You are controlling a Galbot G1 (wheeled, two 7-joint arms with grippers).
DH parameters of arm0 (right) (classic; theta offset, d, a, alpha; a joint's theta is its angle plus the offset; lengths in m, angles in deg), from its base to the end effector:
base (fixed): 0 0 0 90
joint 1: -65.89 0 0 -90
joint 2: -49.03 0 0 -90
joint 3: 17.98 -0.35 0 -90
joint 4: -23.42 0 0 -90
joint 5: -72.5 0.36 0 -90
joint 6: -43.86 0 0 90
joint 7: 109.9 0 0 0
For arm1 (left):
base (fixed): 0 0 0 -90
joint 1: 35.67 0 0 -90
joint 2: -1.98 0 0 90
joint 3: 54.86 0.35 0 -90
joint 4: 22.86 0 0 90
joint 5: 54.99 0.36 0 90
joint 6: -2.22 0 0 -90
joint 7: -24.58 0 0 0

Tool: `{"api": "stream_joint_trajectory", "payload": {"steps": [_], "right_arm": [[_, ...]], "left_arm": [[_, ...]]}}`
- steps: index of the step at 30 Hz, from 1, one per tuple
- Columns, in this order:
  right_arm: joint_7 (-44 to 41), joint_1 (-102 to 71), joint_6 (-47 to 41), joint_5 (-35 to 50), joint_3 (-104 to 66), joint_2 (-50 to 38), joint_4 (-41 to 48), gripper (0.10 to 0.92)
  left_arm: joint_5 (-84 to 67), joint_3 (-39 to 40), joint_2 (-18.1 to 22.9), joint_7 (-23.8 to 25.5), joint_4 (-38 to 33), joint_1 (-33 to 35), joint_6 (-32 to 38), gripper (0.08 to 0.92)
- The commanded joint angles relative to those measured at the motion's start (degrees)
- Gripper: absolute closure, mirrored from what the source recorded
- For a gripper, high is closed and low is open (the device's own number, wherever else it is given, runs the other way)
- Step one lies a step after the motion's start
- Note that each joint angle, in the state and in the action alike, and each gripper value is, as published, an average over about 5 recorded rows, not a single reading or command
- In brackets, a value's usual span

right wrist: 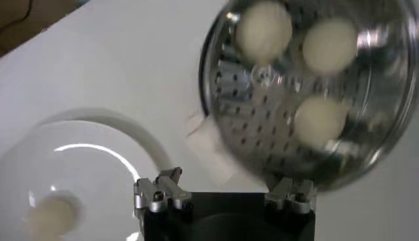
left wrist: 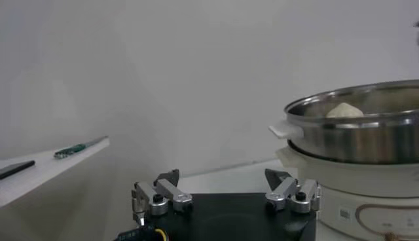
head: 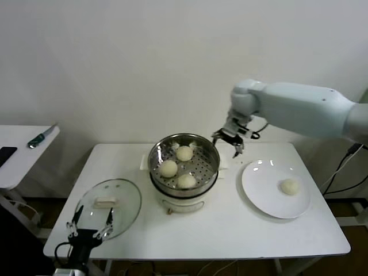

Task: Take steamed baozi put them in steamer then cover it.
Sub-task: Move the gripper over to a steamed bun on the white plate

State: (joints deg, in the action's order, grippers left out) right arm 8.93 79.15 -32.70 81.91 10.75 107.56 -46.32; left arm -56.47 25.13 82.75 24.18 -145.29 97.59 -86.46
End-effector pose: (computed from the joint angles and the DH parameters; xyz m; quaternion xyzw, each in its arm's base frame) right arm 0.5818 0.0048 -0.0297 0.6044 -0.3008 0.7118 0.1939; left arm 0.1176 0.0773 -0.3117 0.0229 -0.9915 -0.1044 0.0747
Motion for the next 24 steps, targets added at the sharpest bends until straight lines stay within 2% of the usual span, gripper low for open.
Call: {"api": "stream_joint_trajectory", "payload": {"steps": [1, 9, 24], "right_arm": [[1.17, -7.46, -21.81, 5.26, -0.39, -20.48, 1.62, 0.203], [-1.46, -27.82, -18.03, -7.48, -19.03, -24.17, 10.59, 0.203], [-2.70, -39.93, -6.56, -20.93, -36.68, -13.69, 31.69, 0.203]], "left_arm": [[0.63, 0.49, 0.55, 0.00, 0.02, -0.53, -0.31, 0.177], [1.50, 0.57, 0.81, -0.14, -0.33, -0.19, -0.56, 0.177], [2.62, 0.55, 1.35, -0.33, -0.57, 0.60, -0.93, 0.177]]}}
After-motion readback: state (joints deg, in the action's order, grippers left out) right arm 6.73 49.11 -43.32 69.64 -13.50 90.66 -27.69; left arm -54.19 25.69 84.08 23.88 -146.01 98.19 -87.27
